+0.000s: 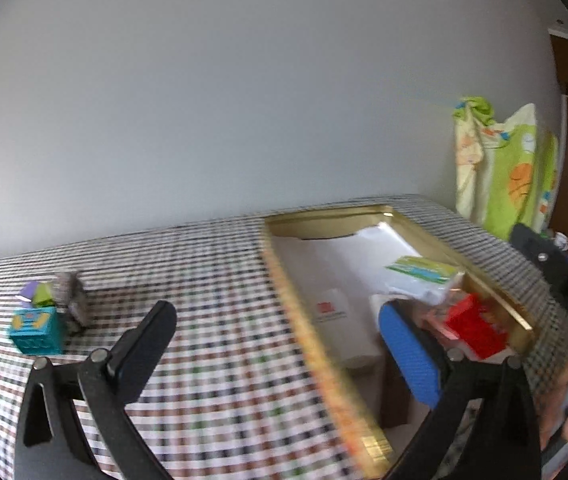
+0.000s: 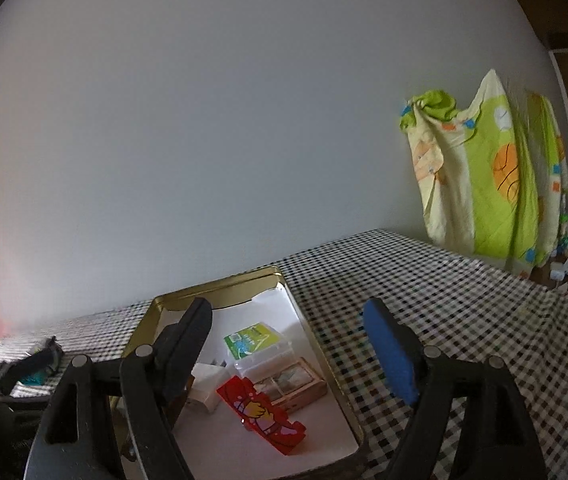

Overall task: Organize rigid objects
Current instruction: 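Withdraw both open tools from the tray back over the table items, then move the left tool to the blue printed brick while the right tool approaches the grey pouch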

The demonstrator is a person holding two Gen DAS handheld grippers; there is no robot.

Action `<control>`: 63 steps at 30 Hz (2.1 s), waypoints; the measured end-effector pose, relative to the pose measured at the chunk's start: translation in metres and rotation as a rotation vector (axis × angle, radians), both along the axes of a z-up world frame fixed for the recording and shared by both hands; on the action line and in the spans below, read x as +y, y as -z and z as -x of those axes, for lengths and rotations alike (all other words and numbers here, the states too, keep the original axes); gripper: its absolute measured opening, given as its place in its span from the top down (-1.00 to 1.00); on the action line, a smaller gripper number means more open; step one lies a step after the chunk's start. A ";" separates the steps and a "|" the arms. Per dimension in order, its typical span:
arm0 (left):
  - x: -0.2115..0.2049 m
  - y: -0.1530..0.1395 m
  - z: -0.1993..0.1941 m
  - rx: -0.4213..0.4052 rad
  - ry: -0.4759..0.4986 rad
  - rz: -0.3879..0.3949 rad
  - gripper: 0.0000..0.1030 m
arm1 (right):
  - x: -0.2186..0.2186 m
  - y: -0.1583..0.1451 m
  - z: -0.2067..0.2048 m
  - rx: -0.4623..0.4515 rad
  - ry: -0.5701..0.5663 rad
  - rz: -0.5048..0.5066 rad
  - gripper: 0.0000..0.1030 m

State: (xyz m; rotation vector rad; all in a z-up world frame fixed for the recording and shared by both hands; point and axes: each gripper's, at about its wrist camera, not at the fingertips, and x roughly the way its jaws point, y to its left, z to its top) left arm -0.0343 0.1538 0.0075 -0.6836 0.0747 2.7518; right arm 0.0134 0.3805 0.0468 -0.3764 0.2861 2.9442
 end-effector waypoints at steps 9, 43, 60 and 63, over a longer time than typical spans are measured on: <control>-0.057 0.002 0.011 0.036 -0.123 0.024 -0.99 | -0.035 -0.004 -0.010 0.075 0.012 -0.014 -0.56; -0.247 0.022 0.072 -0.105 -0.463 -0.020 -0.99 | -0.215 -0.001 0.054 0.015 -0.316 -0.004 -0.56; -0.196 0.043 0.129 -0.275 -0.297 0.103 -0.99 | -0.246 0.009 0.072 -0.064 -0.347 0.021 -0.56; -0.194 0.053 0.143 -0.347 -0.321 0.125 -0.99 | -0.248 0.009 0.074 -0.077 -0.364 0.026 -0.56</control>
